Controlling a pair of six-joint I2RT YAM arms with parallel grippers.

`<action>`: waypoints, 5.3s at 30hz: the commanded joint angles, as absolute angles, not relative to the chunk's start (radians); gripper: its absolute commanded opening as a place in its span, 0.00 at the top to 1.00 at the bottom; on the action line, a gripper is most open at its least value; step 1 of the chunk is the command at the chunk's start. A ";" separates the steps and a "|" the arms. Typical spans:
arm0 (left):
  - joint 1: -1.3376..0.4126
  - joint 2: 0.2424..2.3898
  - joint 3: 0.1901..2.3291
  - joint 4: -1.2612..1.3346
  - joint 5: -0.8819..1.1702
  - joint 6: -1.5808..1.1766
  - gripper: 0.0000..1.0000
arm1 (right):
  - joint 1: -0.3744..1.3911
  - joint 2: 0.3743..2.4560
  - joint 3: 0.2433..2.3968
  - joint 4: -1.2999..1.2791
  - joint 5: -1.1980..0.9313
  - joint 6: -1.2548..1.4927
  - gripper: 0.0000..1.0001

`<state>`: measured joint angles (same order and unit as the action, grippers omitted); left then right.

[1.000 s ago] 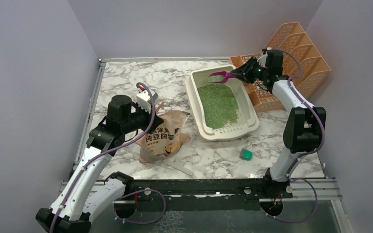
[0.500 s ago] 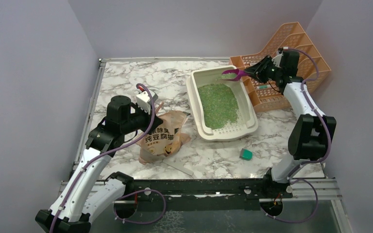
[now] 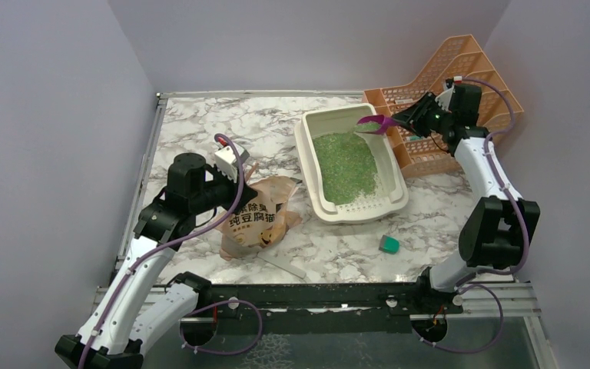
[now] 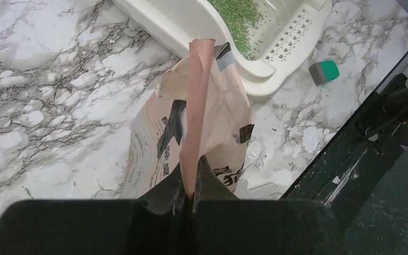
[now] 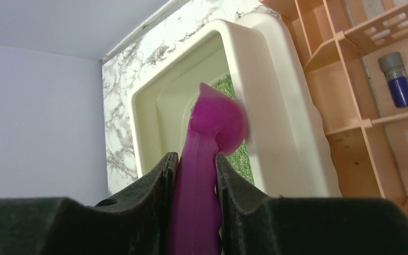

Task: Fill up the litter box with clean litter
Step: 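Pour the cat litter into the litter box, then adjust the cat litter in the litter box, then scoop the cat litter from the cat litter bag.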

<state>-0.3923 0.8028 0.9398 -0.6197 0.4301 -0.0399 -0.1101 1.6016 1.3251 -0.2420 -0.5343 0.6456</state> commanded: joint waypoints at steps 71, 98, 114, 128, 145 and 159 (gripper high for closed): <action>-0.394 0.716 0.894 -0.451 0.537 -0.116 1.00 | 0.380 1.766 1.399 -0.142 0.268 -0.100 0.99; -0.394 0.715 0.897 -0.451 0.543 -0.125 1.00 | 0.380 1.694 1.397 -0.416 0.162 0.100 0.99; -0.394 0.719 0.893 -0.452 0.551 -0.115 1.00 | 0.379 1.554 1.286 -0.478 0.255 0.048 0.99; -0.394 0.718 0.891 -0.451 0.556 -0.109 1.00 | 0.379 1.432 1.399 -0.662 0.096 0.142 0.99; -0.394 0.744 0.892 -0.447 0.568 -0.104 1.00 | 0.342 1.368 1.580 -0.734 -0.479 0.219 0.99; -0.394 0.753 0.893 -0.447 0.581 -0.109 1.00 | 0.343 1.475 1.760 -0.924 -0.806 0.173 0.99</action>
